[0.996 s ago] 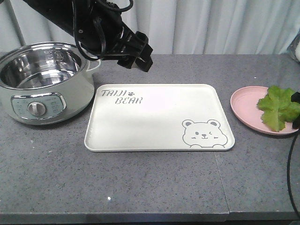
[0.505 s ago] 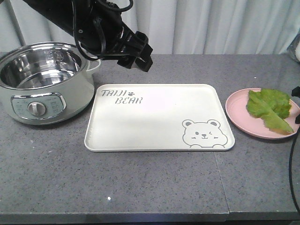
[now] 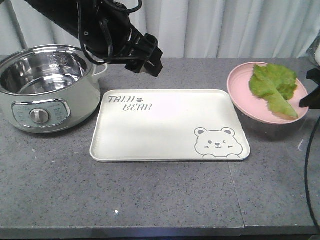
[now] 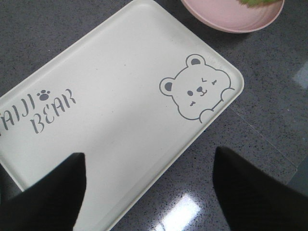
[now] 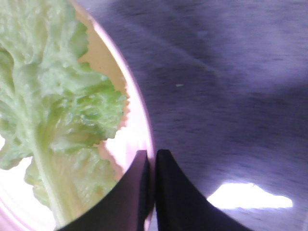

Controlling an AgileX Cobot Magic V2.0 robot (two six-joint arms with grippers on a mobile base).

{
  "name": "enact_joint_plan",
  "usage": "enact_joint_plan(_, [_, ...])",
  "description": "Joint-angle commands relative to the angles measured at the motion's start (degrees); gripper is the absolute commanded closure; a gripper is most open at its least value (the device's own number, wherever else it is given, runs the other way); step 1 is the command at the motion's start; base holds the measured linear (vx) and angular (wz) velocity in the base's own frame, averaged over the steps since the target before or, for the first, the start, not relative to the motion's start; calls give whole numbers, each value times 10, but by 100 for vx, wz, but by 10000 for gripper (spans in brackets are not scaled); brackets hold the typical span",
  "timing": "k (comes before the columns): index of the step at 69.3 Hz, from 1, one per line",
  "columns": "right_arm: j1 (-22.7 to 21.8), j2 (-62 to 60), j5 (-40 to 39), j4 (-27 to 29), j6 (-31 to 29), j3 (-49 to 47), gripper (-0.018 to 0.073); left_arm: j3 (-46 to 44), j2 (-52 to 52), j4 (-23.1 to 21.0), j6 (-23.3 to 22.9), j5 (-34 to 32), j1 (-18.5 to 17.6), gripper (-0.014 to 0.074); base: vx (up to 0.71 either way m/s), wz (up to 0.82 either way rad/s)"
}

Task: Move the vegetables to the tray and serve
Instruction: 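Lift the pink plate and set it down on the cream tray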

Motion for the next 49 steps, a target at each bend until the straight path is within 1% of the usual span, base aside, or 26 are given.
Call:
enact_joint_plan(1, [37, -35, 12, 62, -40, -18, 563, -15, -26, 0, -12, -9, -4, 62, 0, 0])
enact_joint_plan(10, [101, -35, -1, 61, -47, -18, 561, -15, -26, 29, -23, -9, -4, 62, 0, 0])
enact_joint_plan(21, [183, -34, -48, 61, -47, -18, 561, -15, -26, 69, -49, -9, -4, 62, 0, 0])
enact_joint_plan(26, [219, -33, -71, 60, -47, -18, 561, -15, -26, 86, -50, -9, -4, 62, 0, 0])
enact_joint_plan(32, [260, -27, -97, 46, -50, -18, 561, -15, -26, 106, -62, -9, -4, 62, 0, 0])
enact_joint_plan(41, [304, -7, -126, 23, -49, -18, 559, -15, -26, 139, -83, -9, -4, 62, 0, 0])
enact_joint_plan(45, [316, 2, -138, 16, -43, -18, 554, -15, -26, 145, -91, -9, -4, 62, 0, 0])
enact_joint_plan(49, [318, 10, -147, 16, -41, -18, 544, -15, -26, 145, -94, -9, -4, 62, 0, 0])
